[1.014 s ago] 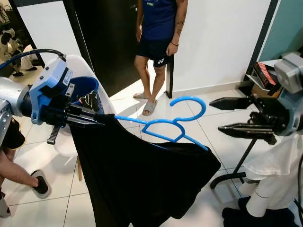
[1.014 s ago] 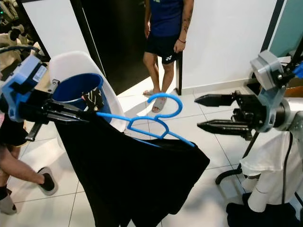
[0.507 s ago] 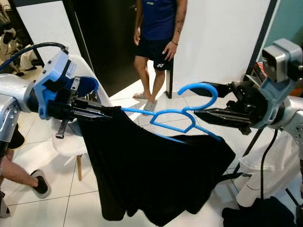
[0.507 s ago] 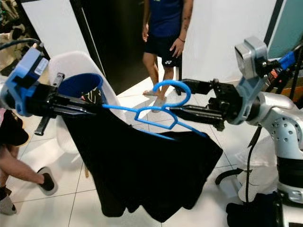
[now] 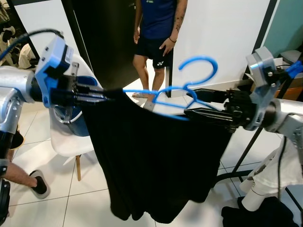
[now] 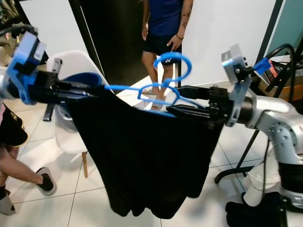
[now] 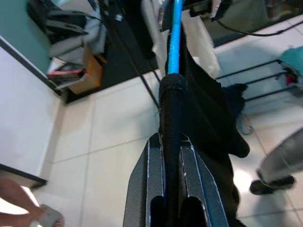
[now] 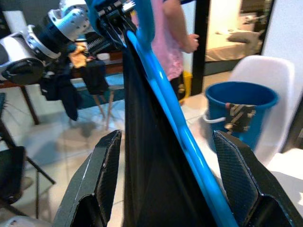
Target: Hang hanger
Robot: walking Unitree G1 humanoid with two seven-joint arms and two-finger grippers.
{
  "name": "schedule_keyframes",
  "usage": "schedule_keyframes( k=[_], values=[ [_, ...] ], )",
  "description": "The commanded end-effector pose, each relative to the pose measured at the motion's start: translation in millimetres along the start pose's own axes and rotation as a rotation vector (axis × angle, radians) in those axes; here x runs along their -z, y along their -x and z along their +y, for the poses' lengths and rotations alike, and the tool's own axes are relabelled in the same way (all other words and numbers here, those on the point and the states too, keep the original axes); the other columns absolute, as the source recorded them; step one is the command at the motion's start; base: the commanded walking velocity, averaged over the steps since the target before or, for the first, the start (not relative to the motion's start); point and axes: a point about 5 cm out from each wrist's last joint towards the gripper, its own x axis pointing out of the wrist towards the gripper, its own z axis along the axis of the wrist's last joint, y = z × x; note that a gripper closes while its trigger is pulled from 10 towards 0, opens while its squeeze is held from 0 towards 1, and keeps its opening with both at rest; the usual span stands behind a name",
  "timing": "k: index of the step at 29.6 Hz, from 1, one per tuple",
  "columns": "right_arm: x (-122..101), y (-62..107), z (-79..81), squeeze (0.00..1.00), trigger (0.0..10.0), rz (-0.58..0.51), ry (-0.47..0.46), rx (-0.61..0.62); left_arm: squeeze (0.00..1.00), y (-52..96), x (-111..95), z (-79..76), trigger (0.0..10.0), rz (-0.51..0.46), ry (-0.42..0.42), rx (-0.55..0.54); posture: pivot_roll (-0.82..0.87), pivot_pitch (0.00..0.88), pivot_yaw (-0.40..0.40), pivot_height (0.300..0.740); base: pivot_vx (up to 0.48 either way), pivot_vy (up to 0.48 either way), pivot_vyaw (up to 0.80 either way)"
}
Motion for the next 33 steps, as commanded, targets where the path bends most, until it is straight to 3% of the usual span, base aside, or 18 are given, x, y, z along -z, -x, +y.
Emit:
schedule_keyframes(
  k=[1, 7, 15, 16, 17, 18, 33],
  values=[
    [-7.5, 4.6, 0.2, 0.00, 10.0, 0.020, 0.049, -0.005, 0.00, 3.8, -7.2, 6.3, 10.0, -0.029, -0.030, -0.051, -0.10, 0.000, 0.054, 0.740, 0.000, 0.000, 0.00],
    [-8.9, 3.4, 5.6, 0.00, 10.0, 0.090, 0.081, -0.054, 0.00, 0.3, -9.9, 4.1, 10.0, -0.042, -0.039, -0.029, -0.10, 0.000, 0.053, 0.740, 0.000, 0.000, 0.00],
    [5.1, -2.4, -0.5, 0.00, 10.0, 0.248, 0.145, -0.021, 0.00, -2.7, -10.8, 2.3, 10.0, -0.048, -0.047, -0.005, -0.10, 0.000, 0.047, 0.740, 0.000, 0.000, 0.00],
    [11.5, -4.9, -4.4, 0.00, 4.2, 0.299, 0.155, 0.003, 0.00, -3.3, -11.2, 2.1, 10.0, -0.049, -0.051, 0.000, -0.10, 0.000, 0.045, 0.740, 0.000, 0.000, 0.00],
    [12.9, -5.5, -5.2, 0.00, 4.2, 0.309, 0.156, 0.007, 0.00, -3.4, -11.3, 2.0, 10.0, -0.050, -0.052, 0.002, -0.10, 0.000, 0.045, 0.740, 0.000, 0.000, 0.00],
    [12.9, -5.5, -6.3, 0.00, 0.0, 0.304, 0.152, 0.013, 0.00, -3.8, -11.7, 2.0, 10.0, -0.051, -0.053, 0.004, -0.10, 0.000, 0.045, 0.740, 0.000, 0.000, 0.00],
    [17.8, 4.1, -11.8, 0.00, 0.0, 0.350, 0.148, 0.049, 0.00, -1.3, 1.1, -10.1, 10.0, -0.035, 0.000, 0.047, -0.10, 0.000, 0.043, 0.740, 0.000, 0.000, 0.00]
  ],
)
